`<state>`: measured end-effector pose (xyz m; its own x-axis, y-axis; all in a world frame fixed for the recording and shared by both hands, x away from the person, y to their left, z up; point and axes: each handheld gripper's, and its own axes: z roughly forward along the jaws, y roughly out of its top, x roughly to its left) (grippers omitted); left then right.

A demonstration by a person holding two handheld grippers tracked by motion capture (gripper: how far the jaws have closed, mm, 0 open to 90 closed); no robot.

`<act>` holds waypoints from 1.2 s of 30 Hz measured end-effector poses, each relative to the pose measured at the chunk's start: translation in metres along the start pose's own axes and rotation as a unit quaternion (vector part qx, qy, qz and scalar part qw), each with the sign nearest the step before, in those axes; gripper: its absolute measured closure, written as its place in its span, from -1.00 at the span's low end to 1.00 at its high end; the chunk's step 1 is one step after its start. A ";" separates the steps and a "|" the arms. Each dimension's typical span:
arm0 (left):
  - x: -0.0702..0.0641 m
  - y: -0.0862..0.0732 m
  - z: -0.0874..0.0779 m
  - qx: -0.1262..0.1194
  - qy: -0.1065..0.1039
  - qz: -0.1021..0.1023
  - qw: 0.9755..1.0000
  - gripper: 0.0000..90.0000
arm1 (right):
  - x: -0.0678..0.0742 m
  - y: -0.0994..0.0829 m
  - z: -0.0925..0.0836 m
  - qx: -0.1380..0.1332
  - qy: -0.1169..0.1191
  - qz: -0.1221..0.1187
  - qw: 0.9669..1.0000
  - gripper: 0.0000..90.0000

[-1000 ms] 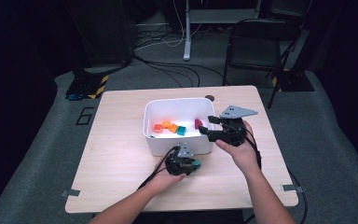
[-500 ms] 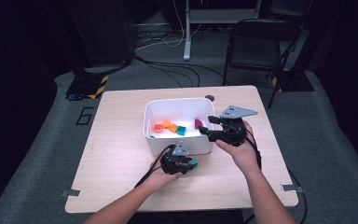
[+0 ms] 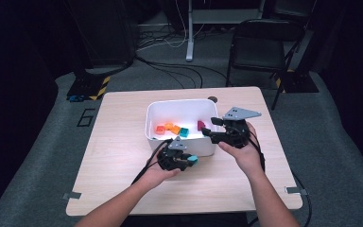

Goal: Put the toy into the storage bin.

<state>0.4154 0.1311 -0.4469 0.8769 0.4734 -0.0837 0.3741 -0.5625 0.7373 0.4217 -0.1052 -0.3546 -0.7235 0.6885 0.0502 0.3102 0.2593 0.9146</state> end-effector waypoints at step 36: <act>0.048 0.075 -0.053 -0.040 0.033 -0.025 0.998 0.49 | -0.002 0.001 -0.002 -0.005 -0.003 0.001 1.000 -0.05</act>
<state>0.4700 0.1473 -0.3603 0.8356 0.5436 -0.0791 0.3887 -0.4834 0.7843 0.4219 -0.1073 -0.3530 -0.7187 0.6934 0.0504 0.3062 0.2506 0.9184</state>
